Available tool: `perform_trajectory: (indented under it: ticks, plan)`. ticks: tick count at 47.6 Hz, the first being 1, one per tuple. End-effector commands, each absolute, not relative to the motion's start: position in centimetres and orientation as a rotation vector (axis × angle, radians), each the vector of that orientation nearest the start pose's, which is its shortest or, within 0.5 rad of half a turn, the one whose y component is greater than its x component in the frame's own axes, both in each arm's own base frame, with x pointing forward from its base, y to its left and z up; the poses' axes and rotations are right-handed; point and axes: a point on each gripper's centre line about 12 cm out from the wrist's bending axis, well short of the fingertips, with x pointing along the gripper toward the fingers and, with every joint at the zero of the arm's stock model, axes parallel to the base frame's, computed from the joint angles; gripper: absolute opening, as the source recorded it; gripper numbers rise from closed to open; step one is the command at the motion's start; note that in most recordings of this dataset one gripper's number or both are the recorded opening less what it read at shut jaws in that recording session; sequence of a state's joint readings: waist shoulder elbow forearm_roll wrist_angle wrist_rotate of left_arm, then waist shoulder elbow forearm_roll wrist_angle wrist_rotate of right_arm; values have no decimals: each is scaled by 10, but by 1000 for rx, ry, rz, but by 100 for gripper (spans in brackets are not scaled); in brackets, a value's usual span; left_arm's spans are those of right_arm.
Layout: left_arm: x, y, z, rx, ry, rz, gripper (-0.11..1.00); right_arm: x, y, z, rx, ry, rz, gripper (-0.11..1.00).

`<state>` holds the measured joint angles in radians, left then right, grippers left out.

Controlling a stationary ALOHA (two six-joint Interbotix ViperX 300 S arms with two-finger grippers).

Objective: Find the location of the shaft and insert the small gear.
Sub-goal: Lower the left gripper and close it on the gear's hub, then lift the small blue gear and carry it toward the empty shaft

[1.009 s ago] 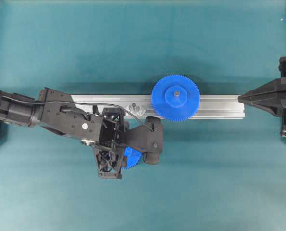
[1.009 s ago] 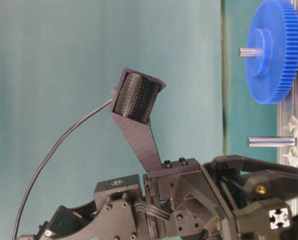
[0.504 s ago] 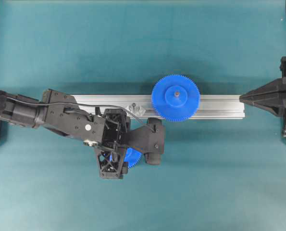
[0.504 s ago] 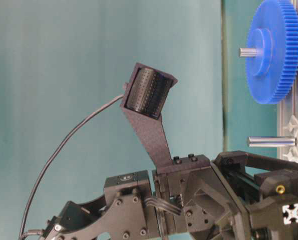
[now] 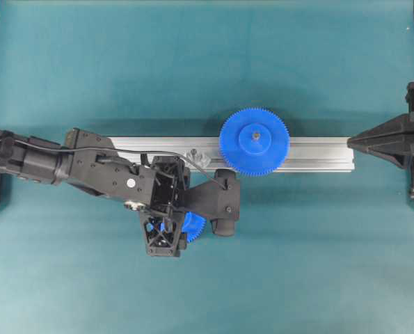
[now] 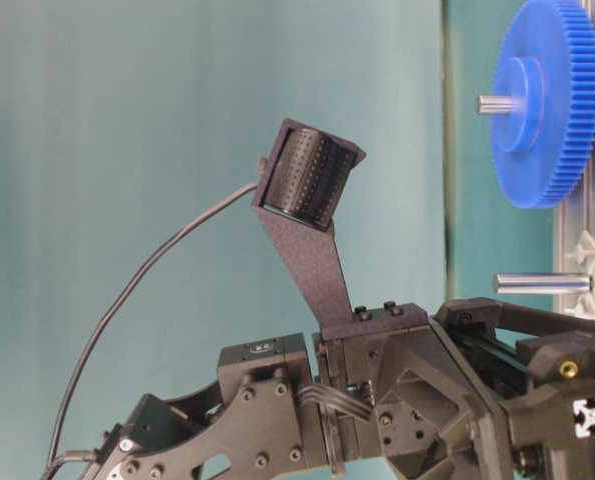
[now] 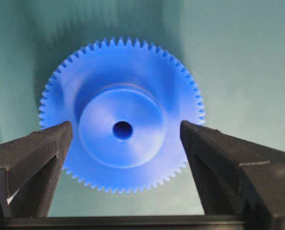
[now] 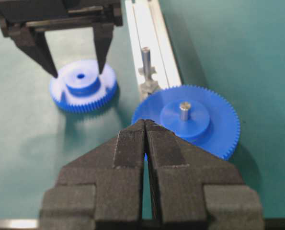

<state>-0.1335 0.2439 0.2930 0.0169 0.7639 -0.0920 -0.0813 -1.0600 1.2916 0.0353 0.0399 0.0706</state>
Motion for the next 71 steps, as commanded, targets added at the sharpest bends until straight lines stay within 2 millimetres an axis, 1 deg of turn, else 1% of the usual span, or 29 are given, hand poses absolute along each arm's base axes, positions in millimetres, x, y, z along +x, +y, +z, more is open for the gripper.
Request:
perform_trajectory:
  ticks: [1, 12, 33, 48, 52, 56, 62, 71]
  plan:
    - [421, -52, 146, 22, 1268, -47, 93, 175, -14, 229, 130, 255, -97, 0]
    - [422, -49, 139, 19, 1281, -41, 93, 174, -14, 227, 159, 257, -101, 0]
    - [421, -50, 133, 15, 1285, -39, 93, 172, -14, 228, 159, 250, -100, 0]
    - [416, -49, 125, 16, 1317, -36, 92, 172, -14, 228, 159, 250, -100, 0]
    - [413, -50, 123, 20, 1336, -37, 89, 172, -14, 228, 159, 248, -100, 0]
    - [412, -50, 123, 23, 1351, -36, 84, 172, -14, 228, 159, 250, -100, 0]
    - [410, -49, 123, 24, 1371, -34, 65, 172, -14, 228, 159, 250, -100, 0]
    - [406, -49, 121, 30, 1403, -34, 64, 172, -14, 228, 159, 250, -100, 0]
